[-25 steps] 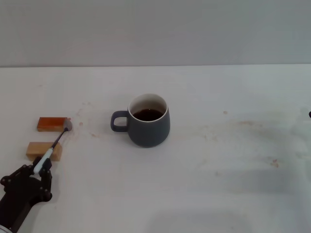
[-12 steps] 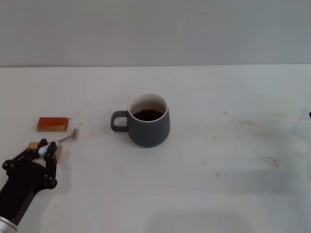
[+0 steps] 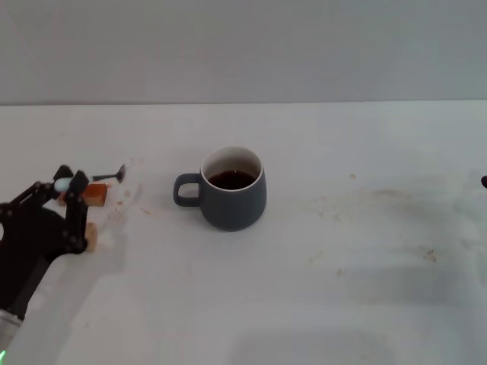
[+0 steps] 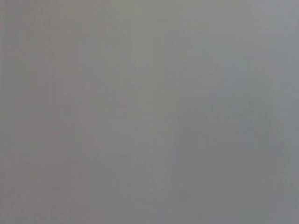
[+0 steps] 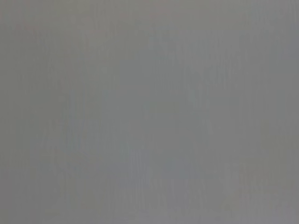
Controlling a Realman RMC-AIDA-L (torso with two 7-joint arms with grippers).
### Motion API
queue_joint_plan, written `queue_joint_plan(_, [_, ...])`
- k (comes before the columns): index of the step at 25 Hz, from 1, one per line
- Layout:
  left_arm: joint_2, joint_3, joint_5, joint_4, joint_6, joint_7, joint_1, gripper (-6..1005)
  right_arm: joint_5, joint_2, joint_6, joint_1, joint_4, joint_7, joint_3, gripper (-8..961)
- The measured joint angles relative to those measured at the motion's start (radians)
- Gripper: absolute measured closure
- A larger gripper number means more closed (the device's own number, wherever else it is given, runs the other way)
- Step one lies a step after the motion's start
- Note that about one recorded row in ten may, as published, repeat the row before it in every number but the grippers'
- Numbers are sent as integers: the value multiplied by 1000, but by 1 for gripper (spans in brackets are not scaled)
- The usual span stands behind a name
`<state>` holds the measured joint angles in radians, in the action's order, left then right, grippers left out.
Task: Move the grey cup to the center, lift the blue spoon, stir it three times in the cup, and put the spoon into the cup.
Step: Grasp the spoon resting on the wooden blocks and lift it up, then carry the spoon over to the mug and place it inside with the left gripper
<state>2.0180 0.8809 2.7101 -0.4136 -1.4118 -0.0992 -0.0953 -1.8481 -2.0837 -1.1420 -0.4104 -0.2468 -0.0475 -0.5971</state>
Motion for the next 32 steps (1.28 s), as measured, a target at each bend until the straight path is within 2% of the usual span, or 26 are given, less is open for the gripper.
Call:
queue_joint_plan(4, [-23,3,38,-52,10,-9,-12,853,3,-1,0,5,0,0,0,954])
queue_joint_plan(6, [-41,2,58,-89,33,-31,-19,854,5,-1,-1,11,0,0,-4,954])
queue_joint_plan(11, [-61,6,114,-157,63,-54,-23,856,5,-1,-3,25,5,0,-14,954])
queue_joint_plan(13, [-78,6,142,-215,106,-66,-17,856,5,-1,-4,30,8,0,-23,954])
queue_joint_plan(15, [-78,6,142,-215,106,-66,-17,856,6,0,-4,37,10,0,-32,955])
queue_joint_plan(18, [-110,2,177,-336,223,-73,-2,855,5,1,-4,46,12,0,-39,955])
queue_joint_plan(24, [-135,-12,178,-396,285,-82,-7,855,5,1,-5,57,21,0,-59,955])
queue_joint_plan(25, [-150,-27,179,-442,333,-82,-10,855,5,0,-5,58,21,0,-59,955])
queue_joint_plan(32, [-167,-62,180,-527,428,-72,-20,856,5,0,-7,66,25,0,-59,955])
